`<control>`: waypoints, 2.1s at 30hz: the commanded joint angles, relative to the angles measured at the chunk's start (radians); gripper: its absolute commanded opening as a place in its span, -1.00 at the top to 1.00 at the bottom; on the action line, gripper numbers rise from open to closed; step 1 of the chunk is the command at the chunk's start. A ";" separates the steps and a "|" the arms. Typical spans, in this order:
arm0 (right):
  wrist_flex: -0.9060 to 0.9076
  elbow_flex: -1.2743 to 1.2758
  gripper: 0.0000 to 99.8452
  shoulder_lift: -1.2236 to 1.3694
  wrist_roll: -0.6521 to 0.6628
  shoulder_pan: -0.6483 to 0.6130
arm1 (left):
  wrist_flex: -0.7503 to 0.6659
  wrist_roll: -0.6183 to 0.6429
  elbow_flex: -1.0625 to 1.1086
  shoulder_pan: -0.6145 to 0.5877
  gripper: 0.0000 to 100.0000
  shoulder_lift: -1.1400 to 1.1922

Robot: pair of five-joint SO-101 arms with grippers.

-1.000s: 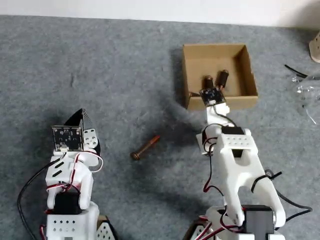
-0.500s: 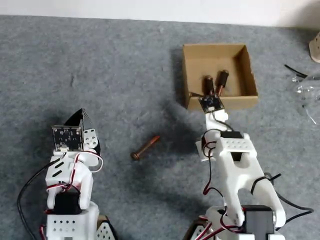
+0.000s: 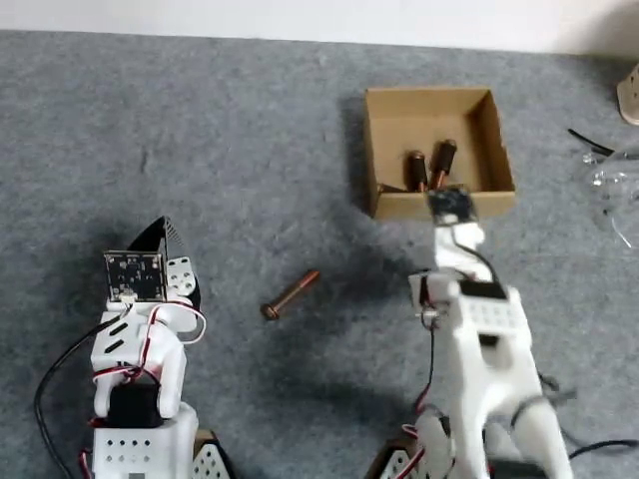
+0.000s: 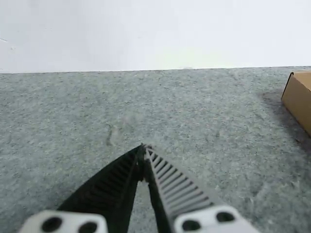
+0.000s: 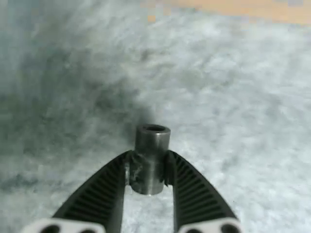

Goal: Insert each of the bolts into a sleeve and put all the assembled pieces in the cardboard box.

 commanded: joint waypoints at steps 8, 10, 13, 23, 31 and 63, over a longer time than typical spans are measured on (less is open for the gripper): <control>-0.108 0.311 0.99 -0.559 -0.078 0.216 | -0.021 0.005 0.019 0.016 0.99 -0.012; -0.108 0.326 0.99 -0.559 -0.078 0.243 | -0.021 0.005 0.019 0.016 0.99 -0.012; -0.108 0.326 0.98 -0.559 -0.078 0.260 | -0.021 0.005 0.019 0.016 0.99 -0.012; -0.108 0.321 0.88 -0.449 -0.081 0.260 | -0.021 0.005 0.019 0.016 0.99 -0.012; -0.119 0.068 0.85 0.044 -0.078 0.262 | -0.021 0.005 0.019 0.016 0.99 -0.012; 0.042 -0.205 0.59 0.409 -0.009 0.176 | -0.018 0.005 0.019 0.018 0.99 -0.012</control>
